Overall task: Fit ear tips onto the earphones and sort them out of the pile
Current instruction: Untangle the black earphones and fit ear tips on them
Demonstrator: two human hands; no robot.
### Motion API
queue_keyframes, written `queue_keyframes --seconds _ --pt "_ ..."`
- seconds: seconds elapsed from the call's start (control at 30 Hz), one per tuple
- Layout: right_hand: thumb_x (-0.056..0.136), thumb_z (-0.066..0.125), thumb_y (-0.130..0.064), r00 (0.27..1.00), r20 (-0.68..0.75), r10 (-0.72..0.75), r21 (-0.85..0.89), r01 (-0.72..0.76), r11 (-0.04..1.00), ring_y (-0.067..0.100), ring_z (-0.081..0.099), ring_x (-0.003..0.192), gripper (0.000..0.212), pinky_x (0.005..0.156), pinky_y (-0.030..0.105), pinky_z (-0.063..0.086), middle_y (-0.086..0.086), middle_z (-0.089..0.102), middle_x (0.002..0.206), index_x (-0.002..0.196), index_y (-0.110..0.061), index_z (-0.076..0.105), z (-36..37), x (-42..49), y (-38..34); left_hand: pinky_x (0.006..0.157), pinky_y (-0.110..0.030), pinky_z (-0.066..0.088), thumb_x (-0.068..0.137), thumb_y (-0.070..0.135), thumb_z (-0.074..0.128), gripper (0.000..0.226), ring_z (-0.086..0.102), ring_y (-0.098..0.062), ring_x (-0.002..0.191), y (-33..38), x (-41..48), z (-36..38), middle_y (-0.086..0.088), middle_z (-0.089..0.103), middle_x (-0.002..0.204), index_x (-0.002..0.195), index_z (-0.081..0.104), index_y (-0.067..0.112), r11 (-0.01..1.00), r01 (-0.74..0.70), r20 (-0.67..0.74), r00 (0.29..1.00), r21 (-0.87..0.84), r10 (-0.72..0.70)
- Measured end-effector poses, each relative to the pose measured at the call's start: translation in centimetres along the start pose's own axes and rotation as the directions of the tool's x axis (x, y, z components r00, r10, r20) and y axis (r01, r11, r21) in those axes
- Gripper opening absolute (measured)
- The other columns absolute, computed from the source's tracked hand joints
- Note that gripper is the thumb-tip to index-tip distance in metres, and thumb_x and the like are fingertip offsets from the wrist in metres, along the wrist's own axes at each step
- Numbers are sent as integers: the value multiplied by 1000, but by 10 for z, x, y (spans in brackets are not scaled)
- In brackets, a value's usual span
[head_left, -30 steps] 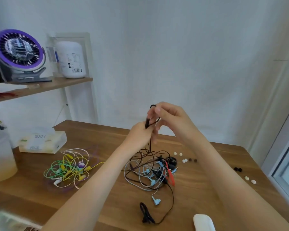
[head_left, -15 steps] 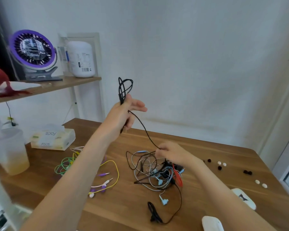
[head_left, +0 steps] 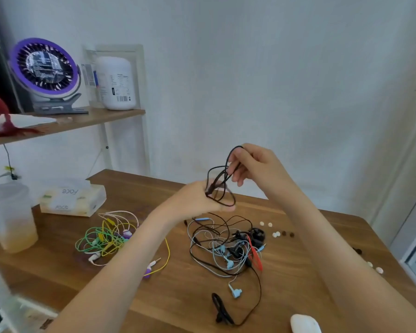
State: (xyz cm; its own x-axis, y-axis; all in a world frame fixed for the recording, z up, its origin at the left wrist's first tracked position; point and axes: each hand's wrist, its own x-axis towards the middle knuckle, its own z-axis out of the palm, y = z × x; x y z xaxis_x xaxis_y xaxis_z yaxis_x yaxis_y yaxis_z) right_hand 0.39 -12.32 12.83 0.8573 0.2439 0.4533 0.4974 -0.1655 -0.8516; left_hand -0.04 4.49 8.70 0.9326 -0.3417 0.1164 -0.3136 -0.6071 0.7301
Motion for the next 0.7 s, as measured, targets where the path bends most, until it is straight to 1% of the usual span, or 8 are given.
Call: queue_keyframes --seconds 0.1,0.17,0.27,0.33,0.4,0.5,0.57,0.7 --pt "98 48 -9 998 60 -37 112 30 993 18 59 59 21 55 25 49 7 67 71 83 -7 63 1 0 -4 75 -10 41 81 37 74 5 60 1 92 1 5 11 23 67 85 82 69 37 996 33 -68 997 -83 -38" --pt "91 57 -12 994 66 -82 179 69 981 16 60 65 7 61 25 50 7 67 81 95 -10 62 -1 -2 2 67 -16 40 91 35 62 24 59 -2 78 3 10 12 17 63 76 69 70 29 997 27 -123 992 -72 -36" --pt "81 57 -10 999 -13 -38 164 40 986 15 57 74 41 71 25 49 3 61 105 121 -19 52 -4 -7 22 51 -25 28 97 44 46 44 37 -4 42 11 7 11 7 36 50 65 63 18 990 9 -175 984 -141 -33" --pt "80 53 -6 999 9 37 27 -37 999 13 56 86 55 76 23 47 -2 55 118 131 -25 42 0 -12 36 53 -25 26 98 47 40 48 31 -2 42 15 3 6 11 35 41 72 63 13 976 -22 -190 982 -219 -21" --pt "81 52 -4 972 175 159 -140 -136 981 1 52 106 62 85 19 45 -8 48 129 135 -32 37 9 -17 52 56 -25 28 100 43 37 49 33 -3 45 16 0 0 13 42 40 82 65 8 963 -78 -177 984 -257 33" --pt "82 59 -21 851 377 367 -438 -185 880 8 21 140 75 113 39 29 -11 24 151 148 -34 26 29 -20 81 61 -29 31 100 47 34 47 30 -23 56 19 -8 -10 -21 33 60 91 70 18 943 -169 -173 977 -287 122" --pt "87 63 -32 835 351 423 -584 -157 796 17 8 144 72 116 46 18 -9 15 154 149 -29 27 43 -19 97 68 -31 34 100 48 32 46 30 -26 62 18 -11 -17 -23 32 65 90 70 25 934 -193 -166 975 -299 149" --pt "88 60 -39 855 235 463 -789 -110 604 26 19 138 45 110 45 22 -1 25 150 130 -23 53 60 -9 121 82 -26 46 100 42 33 44 61 -20 78 10 -16 -31 -7 54 73 88 68 18 864 -254 -232 959 -434 165"
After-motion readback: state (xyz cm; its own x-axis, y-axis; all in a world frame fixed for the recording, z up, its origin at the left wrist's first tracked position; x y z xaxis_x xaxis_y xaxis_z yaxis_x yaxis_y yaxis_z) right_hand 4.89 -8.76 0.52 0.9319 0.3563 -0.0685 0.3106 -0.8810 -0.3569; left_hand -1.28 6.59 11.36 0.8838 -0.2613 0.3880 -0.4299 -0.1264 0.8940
